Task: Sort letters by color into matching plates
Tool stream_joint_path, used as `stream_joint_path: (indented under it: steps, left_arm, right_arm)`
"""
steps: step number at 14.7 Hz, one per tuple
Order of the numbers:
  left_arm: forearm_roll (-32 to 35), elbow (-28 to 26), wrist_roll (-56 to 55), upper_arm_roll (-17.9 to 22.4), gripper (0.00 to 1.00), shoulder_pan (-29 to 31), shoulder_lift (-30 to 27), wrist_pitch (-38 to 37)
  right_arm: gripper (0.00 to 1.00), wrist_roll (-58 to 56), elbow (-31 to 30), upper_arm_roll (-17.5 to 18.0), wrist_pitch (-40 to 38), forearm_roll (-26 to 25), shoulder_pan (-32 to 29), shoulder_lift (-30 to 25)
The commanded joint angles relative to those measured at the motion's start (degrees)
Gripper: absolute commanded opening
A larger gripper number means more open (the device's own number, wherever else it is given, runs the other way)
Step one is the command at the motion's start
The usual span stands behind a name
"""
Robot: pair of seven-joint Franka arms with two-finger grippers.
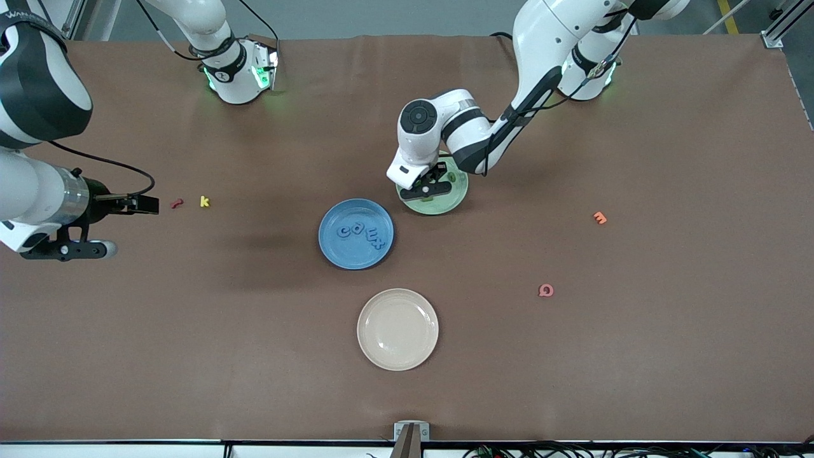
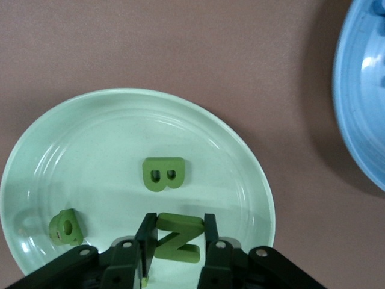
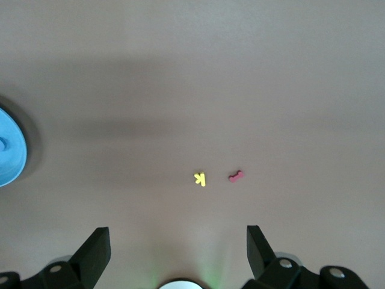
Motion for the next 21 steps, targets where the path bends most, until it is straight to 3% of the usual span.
stream_joint_path:
  steps: [1,3,7,8,12,14,18,21]
  left_arm:
    - [-0.06,1.08,-0.07,0.84,0.99,-0.57,0.45,0.37]
    - [0.20,1.17,0.19,0.75,1.00,0.31,0.01,0.29]
    - [0.56,1.17,0.28,0.67,0.99,3.20,-2.62,-0.42]
    - [0.56,1.26,0.45,0.67,0.99,3.56,-3.50,-0.42]
    - [-0.40,1.52,3.52,0.05,0.99,8.57,-6.93,-2.52]
    - [-2.94,0.47,5.98,0.23,0.99,9.88,-9.73,-2.87]
    - [-17.16,-0.59,25.62,0.75,0.98,15.68,-16.14,-8.74]
    - [-18.96,-1.72,33.84,1.72,0.97,19.81,-19.84,-13.51]
  right_arm:
    - [1.00,-3.05,6.13,-9.06,-3.02,4.26,7.21,-0.68]
    - [1.00,-6.21,7.99,-17.66,-3.11,7.96,12.91,-3.05]
    - [1.00,-13.32,6.95,-44.01,-0.30,20.95,28.99,-11.30]
    - [1.00,-13.87,5.37,-47.90,0.23,22.02,31.73,-12.89]
    - [1.00,-14.05,-5.16,-54.60,5.93,23.26,37.10,-21.49]
    - [1.00,-14.31,-11.05,-60.74,9.36,25.89,41.58,-25.98]
    - [1.00,-14.57,-16.96,-62.26,12.27,25.99,43.09,-31.44]
    - [1.00,-14.57,-17.32,-63.92,11.75,25.99,44.84,-33.20]
